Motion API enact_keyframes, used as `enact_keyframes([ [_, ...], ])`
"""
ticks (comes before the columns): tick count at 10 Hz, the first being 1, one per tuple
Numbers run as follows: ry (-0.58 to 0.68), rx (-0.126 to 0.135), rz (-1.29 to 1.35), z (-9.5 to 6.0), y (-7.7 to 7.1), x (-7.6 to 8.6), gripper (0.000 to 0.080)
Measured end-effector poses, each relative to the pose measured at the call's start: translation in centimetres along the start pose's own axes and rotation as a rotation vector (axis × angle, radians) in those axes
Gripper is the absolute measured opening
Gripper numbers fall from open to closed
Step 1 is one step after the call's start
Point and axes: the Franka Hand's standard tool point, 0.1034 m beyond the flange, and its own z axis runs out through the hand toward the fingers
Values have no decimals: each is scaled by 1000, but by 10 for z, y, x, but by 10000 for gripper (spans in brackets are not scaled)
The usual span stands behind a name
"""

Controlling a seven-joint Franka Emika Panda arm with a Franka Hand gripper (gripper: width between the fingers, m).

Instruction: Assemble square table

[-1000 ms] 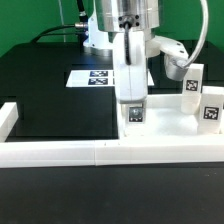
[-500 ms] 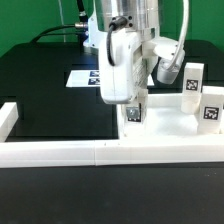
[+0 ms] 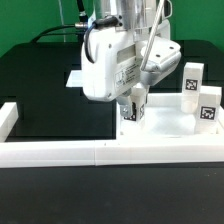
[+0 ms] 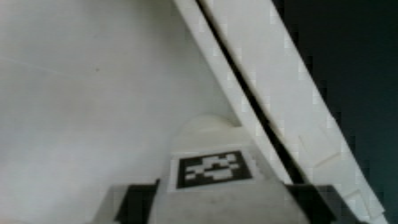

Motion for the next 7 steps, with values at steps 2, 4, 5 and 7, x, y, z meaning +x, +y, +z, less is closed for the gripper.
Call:
enact_keyframes([
  [2,0,-1,-9,1,1,-1,509],
  [4,-7,0,-25,-4,5,-7,604],
  [5,-23,2,-44,-18,14,-14,640],
  [7,-67,8,-59,-55,23,-27,647],
])
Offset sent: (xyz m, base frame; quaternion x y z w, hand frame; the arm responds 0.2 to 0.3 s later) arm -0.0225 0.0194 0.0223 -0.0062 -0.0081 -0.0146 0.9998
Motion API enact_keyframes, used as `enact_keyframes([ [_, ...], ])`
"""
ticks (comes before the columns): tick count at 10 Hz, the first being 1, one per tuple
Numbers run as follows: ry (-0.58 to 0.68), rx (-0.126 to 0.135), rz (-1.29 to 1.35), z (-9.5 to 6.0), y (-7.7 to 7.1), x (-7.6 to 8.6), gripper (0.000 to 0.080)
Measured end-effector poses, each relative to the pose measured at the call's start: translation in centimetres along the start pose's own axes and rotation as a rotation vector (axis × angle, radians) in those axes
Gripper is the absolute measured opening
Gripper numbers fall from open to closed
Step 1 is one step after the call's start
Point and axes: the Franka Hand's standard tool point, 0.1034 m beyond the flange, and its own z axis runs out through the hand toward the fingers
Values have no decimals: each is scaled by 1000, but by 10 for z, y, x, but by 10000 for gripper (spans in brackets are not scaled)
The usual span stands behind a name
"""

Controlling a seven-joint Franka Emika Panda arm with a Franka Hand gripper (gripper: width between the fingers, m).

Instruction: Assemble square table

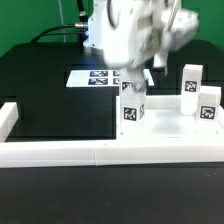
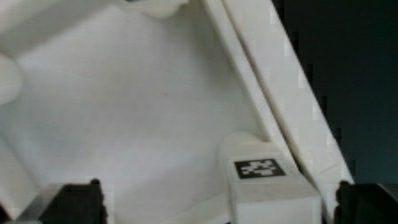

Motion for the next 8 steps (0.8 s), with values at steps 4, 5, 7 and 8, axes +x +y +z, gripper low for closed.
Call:
enact_keyframes([
  [4,-10,-15,-14,-7,3,-8,649],
  [5,-9,-15,-16,-7,4,-8,649],
  [7,-8,-16,-23,-6,4,-8,649],
  [8,-8,-17,-27,-6,4,-8,649],
])
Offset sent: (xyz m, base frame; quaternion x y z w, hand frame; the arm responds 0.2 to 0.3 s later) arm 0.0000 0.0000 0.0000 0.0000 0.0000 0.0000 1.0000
